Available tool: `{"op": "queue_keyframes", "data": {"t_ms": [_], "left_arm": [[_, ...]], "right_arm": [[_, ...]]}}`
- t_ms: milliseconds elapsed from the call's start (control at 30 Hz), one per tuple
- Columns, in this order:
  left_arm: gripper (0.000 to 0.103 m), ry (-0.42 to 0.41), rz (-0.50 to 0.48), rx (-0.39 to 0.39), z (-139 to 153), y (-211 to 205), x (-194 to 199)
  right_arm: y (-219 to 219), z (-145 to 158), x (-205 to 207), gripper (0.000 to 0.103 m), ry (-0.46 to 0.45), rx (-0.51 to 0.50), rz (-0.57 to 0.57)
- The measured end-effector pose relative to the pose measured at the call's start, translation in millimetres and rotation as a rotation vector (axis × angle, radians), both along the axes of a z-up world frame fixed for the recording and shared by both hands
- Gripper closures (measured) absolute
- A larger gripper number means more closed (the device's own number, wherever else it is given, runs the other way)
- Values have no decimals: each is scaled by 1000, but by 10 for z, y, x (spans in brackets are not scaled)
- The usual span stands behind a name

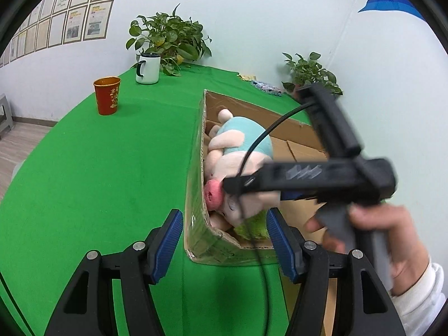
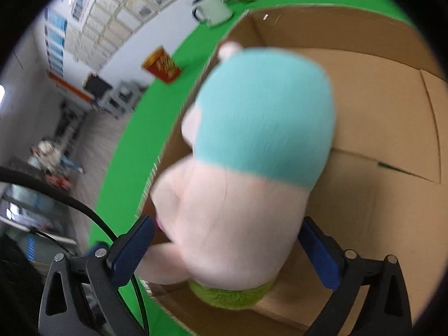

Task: Organize objects
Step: 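Carry the plush pig with the right tool and lower it into the box, then open the right tool to release the pig and withdraw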

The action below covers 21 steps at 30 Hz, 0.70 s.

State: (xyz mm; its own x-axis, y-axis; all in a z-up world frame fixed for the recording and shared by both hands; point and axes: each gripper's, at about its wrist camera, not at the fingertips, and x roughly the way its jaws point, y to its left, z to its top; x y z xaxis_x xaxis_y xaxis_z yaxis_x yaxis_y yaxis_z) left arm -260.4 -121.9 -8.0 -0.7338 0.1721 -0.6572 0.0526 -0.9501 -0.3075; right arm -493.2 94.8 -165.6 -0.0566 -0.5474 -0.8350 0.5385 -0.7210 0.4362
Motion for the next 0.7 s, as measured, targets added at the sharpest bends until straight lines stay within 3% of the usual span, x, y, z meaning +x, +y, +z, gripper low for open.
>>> {"op": "queue_keyframes", "data": {"t_ms": [100, 200, 300, 433, 500, 700], "left_arm": [[43, 1, -4, -11, 17, -23, 52], [43, 11, 0, -21, 62, -29, 127], [43, 9, 8, -16, 94, -30, 175], [42, 7, 5, -38, 117, 56, 269], [39, 19, 2, -57, 151, 84, 328], [19, 112, -9, -100, 363, 178, 766]], "right_arm": [[-32, -32, 36, 20, -5, 9, -4], [-35, 72, 115, 21, -38, -7, 60], [-104, 15, 151, 12, -27, 58, 83], [-26, 51, 184, 10, -18, 11, 45], [93, 173, 250, 8, 23, -25, 29], [964, 790, 779, 1, 361, -31, -159]]}}
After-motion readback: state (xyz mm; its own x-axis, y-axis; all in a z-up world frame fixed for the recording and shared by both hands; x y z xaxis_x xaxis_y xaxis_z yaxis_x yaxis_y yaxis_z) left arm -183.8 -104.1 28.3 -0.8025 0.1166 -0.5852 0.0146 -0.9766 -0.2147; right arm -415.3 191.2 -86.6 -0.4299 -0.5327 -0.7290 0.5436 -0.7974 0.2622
